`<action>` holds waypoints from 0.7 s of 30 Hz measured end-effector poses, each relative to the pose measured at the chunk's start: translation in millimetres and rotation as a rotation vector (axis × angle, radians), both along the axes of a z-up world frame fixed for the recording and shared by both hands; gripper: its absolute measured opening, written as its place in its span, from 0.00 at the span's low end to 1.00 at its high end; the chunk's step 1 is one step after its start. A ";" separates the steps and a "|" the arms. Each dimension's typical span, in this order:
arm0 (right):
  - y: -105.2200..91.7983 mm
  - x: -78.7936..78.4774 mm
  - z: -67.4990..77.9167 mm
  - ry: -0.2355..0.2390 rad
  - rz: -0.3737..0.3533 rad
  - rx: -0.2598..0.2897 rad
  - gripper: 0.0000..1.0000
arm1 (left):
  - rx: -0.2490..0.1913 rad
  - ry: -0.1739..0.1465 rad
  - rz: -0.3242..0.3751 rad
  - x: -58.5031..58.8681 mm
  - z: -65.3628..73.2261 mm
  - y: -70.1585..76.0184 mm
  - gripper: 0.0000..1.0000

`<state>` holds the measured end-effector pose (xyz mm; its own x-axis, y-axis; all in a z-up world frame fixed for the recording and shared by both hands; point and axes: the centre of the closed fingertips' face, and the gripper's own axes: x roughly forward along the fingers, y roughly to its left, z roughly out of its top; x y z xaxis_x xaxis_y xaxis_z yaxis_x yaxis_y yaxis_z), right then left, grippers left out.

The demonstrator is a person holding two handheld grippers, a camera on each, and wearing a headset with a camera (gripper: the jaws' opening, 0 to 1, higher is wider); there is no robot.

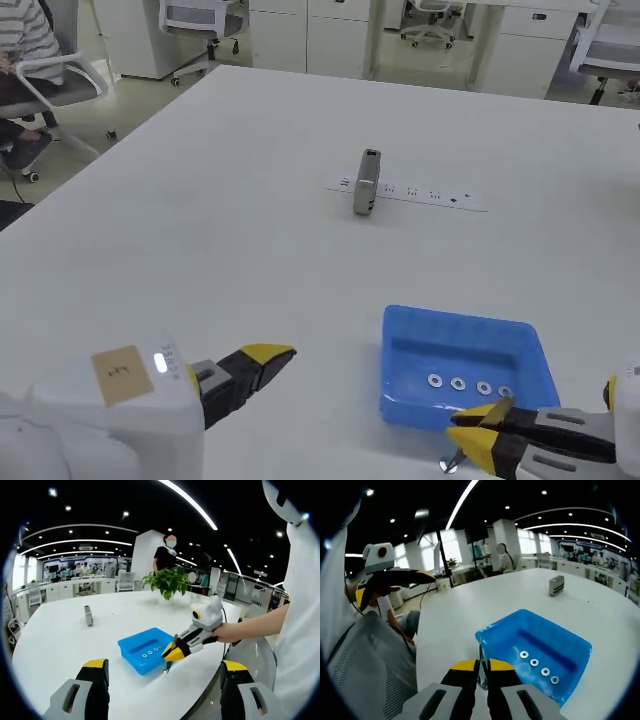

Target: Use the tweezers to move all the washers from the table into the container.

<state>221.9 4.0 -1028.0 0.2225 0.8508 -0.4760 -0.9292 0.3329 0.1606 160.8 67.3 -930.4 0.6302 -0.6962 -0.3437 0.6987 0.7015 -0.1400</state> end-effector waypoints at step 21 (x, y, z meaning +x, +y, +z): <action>5.9 9.3 9.3 0.035 -0.129 0.071 0.02 | 0.000 -0.004 -0.009 -0.9 1.8 -3.1 0.94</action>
